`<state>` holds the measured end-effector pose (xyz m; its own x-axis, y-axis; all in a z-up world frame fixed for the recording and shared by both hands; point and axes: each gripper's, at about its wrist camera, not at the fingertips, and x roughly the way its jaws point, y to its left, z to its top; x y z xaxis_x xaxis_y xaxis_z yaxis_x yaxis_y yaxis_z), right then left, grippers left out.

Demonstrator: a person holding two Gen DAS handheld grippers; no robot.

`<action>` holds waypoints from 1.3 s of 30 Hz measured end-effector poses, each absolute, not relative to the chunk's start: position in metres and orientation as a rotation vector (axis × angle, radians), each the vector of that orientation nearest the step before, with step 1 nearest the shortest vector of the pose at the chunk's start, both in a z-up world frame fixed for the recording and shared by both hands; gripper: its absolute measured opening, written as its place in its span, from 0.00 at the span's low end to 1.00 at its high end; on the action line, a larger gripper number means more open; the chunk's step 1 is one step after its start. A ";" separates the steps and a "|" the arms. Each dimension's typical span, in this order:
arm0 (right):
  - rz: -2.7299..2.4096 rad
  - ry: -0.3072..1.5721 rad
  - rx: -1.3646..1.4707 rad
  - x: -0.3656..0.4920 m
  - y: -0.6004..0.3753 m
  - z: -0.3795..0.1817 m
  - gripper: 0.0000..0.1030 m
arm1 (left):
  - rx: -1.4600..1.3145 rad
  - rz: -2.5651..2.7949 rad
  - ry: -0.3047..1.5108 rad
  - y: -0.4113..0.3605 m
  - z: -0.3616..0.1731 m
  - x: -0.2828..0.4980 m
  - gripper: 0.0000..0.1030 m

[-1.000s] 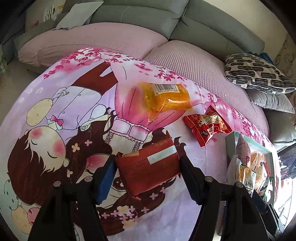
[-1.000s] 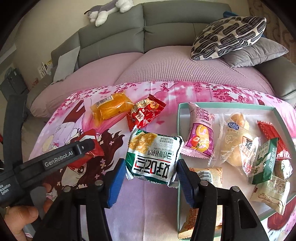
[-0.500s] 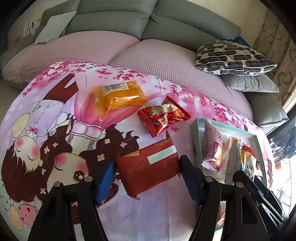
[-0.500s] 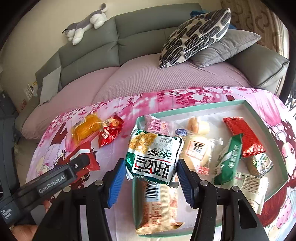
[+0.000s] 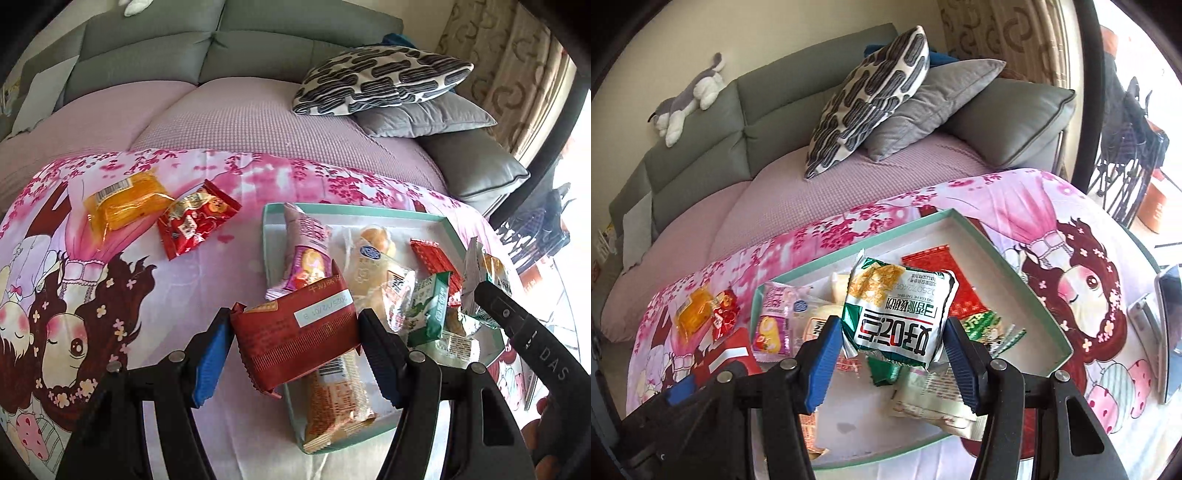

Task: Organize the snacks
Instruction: 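Carry both items into the teal tray and open both tools to release them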

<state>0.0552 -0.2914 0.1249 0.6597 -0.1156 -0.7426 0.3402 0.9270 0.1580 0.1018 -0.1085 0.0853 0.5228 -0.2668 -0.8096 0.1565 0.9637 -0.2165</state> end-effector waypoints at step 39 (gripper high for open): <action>-0.289 0.932 0.338 0.073 -0.321 0.071 0.58 | 0.029 -0.351 1.014 -0.185 0.054 0.103 0.68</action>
